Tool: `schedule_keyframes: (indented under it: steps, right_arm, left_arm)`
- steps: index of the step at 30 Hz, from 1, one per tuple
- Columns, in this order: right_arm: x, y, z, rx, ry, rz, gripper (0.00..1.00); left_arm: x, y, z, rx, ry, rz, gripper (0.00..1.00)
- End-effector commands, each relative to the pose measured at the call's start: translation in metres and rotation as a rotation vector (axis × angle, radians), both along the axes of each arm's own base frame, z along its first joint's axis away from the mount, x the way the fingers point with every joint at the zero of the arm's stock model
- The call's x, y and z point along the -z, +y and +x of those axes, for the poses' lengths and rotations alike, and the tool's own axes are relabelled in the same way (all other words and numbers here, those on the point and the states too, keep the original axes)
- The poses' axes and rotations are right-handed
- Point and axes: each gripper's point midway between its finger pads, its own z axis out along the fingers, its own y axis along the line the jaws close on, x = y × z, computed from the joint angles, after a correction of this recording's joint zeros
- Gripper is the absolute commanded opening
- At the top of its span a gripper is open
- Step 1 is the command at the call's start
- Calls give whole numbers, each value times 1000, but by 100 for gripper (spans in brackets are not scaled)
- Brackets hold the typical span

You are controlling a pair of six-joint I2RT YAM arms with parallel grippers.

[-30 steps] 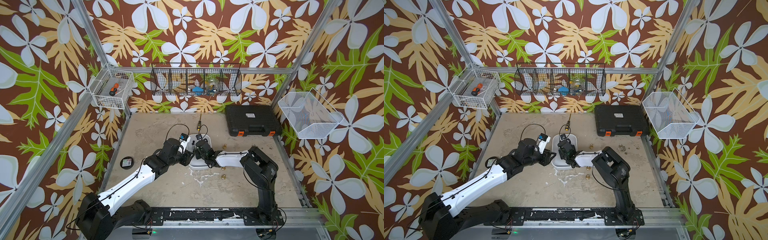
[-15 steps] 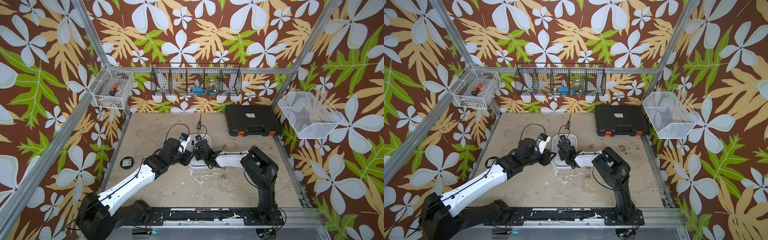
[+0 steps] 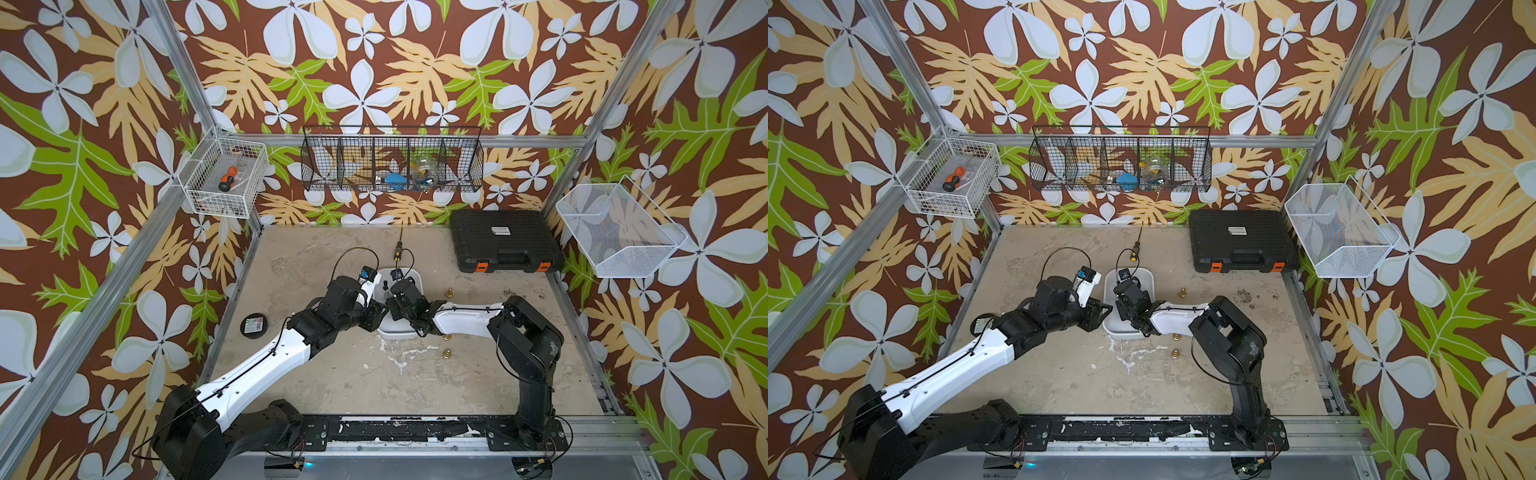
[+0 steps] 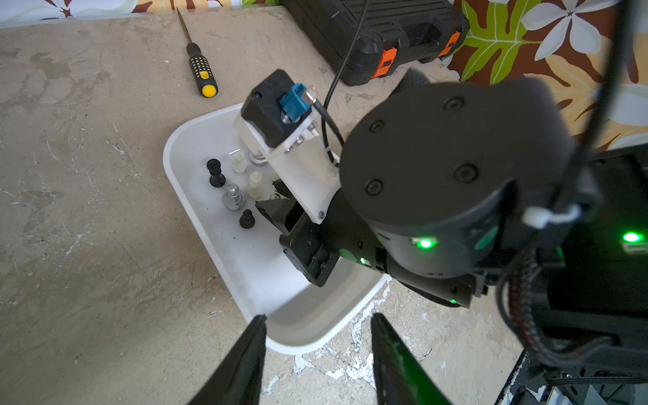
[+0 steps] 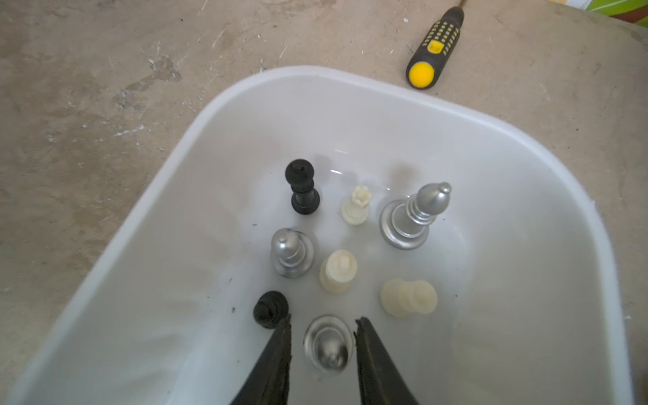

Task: Put the chess pieces into the storage box
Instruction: Place the chess piece in the storage box, then pick up the chess piece at the center of the board.

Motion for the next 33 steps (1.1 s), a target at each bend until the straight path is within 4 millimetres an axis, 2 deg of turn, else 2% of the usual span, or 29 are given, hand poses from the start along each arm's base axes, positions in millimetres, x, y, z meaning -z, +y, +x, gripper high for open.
schedule_keyframes:
  steps: [1,5,10,13,15,19,24,29,33]
  right_arm:
    - [-14,1,-2,-4,-11,14,36]
    - [-43,1,-6,-12,-32,59,38]
    - [-97,-6,-16,-25,-78,159,41]
    - [-121,-18,-19,-34,-35,237,41]
    - [-130,-36,-20,-28,18,294,41]
    - [-128,-77,-25,1,111,280,41]
    - [-98,-120,-44,16,280,245,41]
    - [-69,-135,-51,24,344,186,39]
    - [-52,-132,-50,9,387,161,37]
  left_arm:
    - [0,1,1,-1,-3,11,51]
    - [1,1,1,-2,-2,12,51]
    - [-1,1,2,-2,-5,8,51]
    - [-3,1,2,-2,-11,6,51]
    - [-4,1,1,2,-17,5,51]
    - [-6,-3,-2,35,-22,-1,51]
    - [-3,-9,-2,68,-12,1,52]
    - [-4,-15,-3,95,-2,-19,53]
    - [-6,-16,-4,103,-9,-22,53]
